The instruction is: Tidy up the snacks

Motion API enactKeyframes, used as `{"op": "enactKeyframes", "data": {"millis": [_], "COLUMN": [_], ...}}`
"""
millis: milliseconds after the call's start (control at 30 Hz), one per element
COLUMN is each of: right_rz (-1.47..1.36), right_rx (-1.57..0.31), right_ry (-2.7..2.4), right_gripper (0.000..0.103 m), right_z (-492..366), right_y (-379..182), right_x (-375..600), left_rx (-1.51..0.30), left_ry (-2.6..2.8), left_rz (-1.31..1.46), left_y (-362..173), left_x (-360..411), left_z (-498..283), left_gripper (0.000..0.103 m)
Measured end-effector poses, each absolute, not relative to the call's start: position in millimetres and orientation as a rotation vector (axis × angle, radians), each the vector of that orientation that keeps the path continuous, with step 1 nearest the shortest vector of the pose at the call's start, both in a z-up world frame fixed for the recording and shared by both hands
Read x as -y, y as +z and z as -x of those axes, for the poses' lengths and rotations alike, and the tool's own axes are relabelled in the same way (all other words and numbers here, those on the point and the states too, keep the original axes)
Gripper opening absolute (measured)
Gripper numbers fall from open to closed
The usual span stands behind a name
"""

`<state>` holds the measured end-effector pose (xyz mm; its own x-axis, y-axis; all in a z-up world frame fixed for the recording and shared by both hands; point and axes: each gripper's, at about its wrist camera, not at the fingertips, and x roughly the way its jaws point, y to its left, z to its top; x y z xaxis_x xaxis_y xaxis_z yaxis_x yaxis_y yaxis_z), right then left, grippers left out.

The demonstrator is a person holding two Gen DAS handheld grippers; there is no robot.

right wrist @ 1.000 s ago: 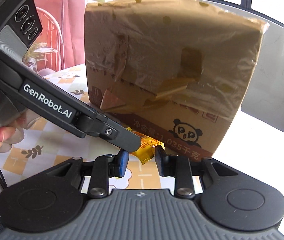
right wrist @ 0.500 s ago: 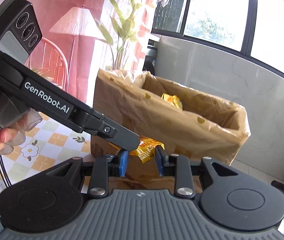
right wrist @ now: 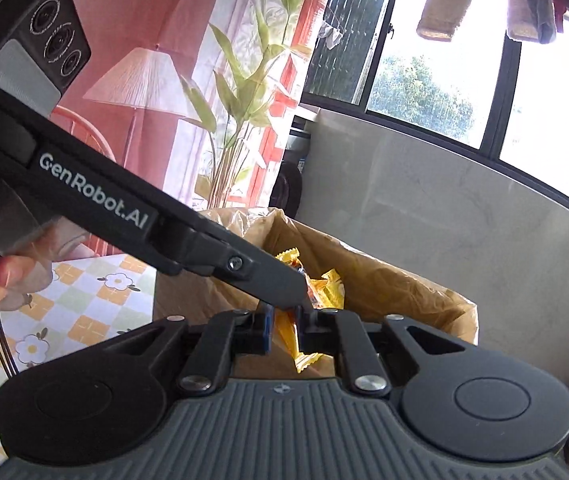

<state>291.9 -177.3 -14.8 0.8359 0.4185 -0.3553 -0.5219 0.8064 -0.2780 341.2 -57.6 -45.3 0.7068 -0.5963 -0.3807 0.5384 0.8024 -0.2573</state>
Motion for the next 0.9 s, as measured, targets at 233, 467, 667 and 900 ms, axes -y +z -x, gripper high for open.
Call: {"op": "enactKeyframes", "data": {"millis": [233,467,667,900], "right_rz": [0.377,0.272,0.101,-0.048], "right_rx": [-0.388,-0.438,-0.439,-0.376], "right_ry": [0.481,0.404,0.345,0.284], "right_gripper": [0.012,0.042,0.091,0.103], "right_z": [-357,-362,-343,-307], "right_y": [-19,-21,0,34], "right_x": [174,196,212,219], "left_rx": [-0.498,-0.466,-0.411,-0.349], "left_ry": [-0.499,-0.356,-0.261,-0.155], "left_rz": [0.197,0.120,0.041,0.034], "left_y": [-50,-36,-13,18], "left_x": [39,17,10,1], "left_z": [-390,-372,-342,-297], "left_gripper": [0.044,0.082,0.094,0.099]}}
